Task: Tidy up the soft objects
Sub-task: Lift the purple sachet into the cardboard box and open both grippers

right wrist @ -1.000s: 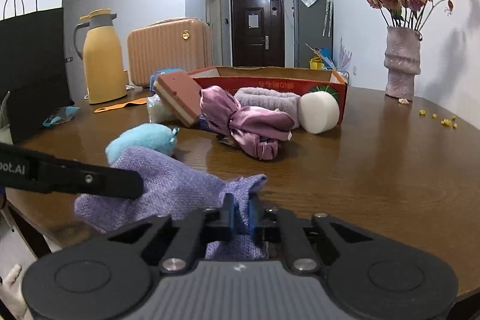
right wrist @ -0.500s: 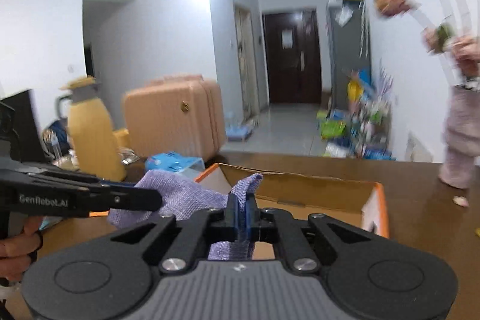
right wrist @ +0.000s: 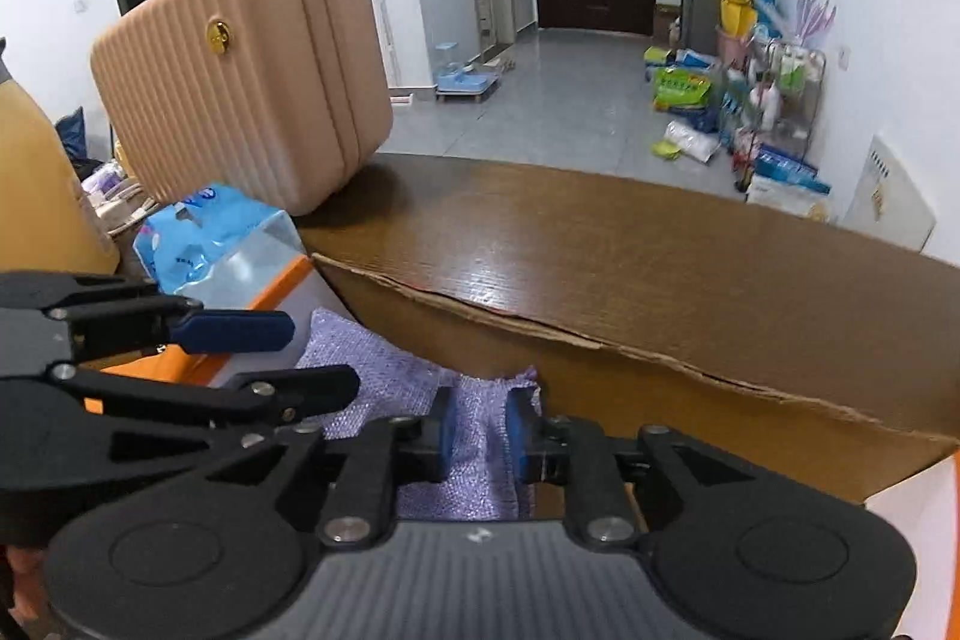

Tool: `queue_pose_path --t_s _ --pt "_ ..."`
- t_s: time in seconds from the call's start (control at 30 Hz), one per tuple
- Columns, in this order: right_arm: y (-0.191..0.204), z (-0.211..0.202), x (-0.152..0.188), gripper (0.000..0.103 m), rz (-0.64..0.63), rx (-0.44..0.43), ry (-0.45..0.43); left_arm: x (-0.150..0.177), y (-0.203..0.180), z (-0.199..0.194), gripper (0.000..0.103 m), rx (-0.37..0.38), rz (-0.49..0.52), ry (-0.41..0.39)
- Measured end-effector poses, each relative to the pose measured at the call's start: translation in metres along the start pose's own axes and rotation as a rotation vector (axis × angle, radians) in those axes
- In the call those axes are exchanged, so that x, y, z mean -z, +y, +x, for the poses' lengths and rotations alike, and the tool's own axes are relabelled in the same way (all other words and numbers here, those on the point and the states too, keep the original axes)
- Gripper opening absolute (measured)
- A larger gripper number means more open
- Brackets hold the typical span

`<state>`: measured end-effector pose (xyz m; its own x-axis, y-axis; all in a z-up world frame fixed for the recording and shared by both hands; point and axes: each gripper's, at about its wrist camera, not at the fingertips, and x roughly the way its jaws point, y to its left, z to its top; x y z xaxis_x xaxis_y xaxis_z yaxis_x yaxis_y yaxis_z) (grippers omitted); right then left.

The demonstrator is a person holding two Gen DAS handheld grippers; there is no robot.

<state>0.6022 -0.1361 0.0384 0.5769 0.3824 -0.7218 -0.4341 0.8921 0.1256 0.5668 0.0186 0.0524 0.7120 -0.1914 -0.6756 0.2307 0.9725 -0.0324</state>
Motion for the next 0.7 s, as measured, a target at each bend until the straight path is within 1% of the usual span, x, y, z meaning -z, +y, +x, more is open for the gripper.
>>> queue_pose_path --t_s 0.03,0.1,0.2,0.3,0.37,0.4,0.43,0.57,0.7 --pt "-0.004 -0.004 0.0 0.029 0.021 -0.011 -0.006 0.0 0.0 -0.003 0.046 0.001 0.0 -0.005" --pt "-0.009 -0.015 0.0 0.031 0.038 -0.022 -0.018 0.0 -0.003 -0.011 0.051 -0.004 0.005 -0.022" --pt "-0.013 -0.044 0.0 0.037 0.025 0.001 -0.05 -0.002 -0.01 -0.031 0.054 -0.017 0.024 -0.047" --pt "-0.022 -0.084 0.005 0.044 0.024 0.027 -0.088 -0.005 -0.014 -0.057 0.058 -0.032 0.025 -0.072" --pt "-0.025 -0.108 0.012 0.047 0.021 0.052 -0.109 -0.004 -0.016 -0.083 0.068 -0.04 0.02 -0.094" --pt "-0.028 -0.121 0.018 0.051 0.02 0.059 -0.12 -0.003 -0.017 -0.095 0.075 -0.052 0.02 -0.11" --pt "-0.03 -0.135 0.027 0.055 0.019 0.063 -0.127 0.0 -0.019 -0.107 0.075 -0.063 0.021 -0.129" --pt "-0.038 -0.181 0.056 0.055 0.032 0.113 -0.143 0.01 -0.03 -0.154 0.076 -0.073 0.031 -0.151" --pt "-0.044 -0.226 0.075 0.057 0.066 0.141 -0.188 0.027 -0.043 -0.198 0.083 -0.083 0.048 -0.189"
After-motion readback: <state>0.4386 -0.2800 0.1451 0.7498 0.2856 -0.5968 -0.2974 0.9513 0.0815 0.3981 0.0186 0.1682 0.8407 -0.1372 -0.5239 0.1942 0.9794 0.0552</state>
